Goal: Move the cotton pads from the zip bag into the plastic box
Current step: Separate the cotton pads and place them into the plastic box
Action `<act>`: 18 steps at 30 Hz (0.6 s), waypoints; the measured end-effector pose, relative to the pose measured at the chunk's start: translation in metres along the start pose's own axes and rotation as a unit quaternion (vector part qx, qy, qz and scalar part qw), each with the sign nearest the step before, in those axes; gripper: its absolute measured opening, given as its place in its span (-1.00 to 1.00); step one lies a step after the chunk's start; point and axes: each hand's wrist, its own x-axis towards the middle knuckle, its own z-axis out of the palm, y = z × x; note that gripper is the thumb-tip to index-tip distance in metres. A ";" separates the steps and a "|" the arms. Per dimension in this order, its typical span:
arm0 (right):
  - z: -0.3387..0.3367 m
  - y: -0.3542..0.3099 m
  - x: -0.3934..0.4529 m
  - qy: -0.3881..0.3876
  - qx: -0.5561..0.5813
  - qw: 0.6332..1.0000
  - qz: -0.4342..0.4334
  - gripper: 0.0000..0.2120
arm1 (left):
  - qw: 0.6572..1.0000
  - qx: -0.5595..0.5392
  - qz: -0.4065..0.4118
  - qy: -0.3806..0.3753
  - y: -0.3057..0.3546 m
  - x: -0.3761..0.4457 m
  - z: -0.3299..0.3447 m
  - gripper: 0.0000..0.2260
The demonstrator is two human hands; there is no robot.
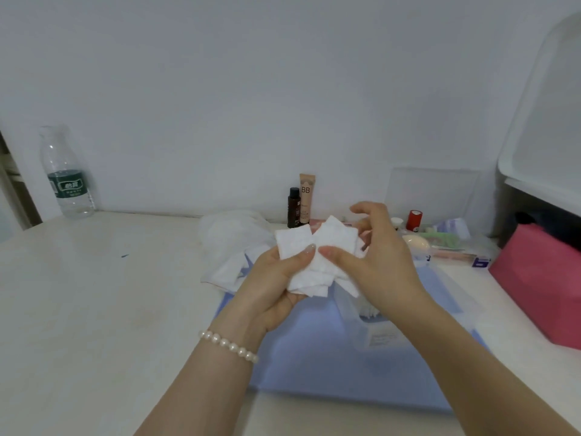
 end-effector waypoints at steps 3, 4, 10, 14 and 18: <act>-0.004 0.010 0.010 0.023 -0.048 0.992 -0.112 -0.59 | 0.998 -0.056 0.001 -0.015 0.002 0.001 -0.002 -0.71; -0.005 0.013 0.012 0.027 -0.051 0.990 -0.125 -0.67 | 0.998 -0.066 -0.001 -0.023 0.002 0.001 -0.001 -0.69; -0.007 0.009 0.013 0.057 -0.006 0.987 -0.153 -0.64 | 0.991 -0.126 -0.021 -0.042 -0.001 0.002 0.004 -0.77; -0.017 0.008 0.016 0.038 0.090 0.992 -0.084 -0.69 | 0.987 -0.149 -0.036 -0.043 -0.004 0.004 0.003 -0.72; -0.027 0.011 0.022 0.019 0.275 0.960 0.046 -0.80 | 0.984 -0.168 -0.060 -0.028 -0.008 0.006 0.002 -0.68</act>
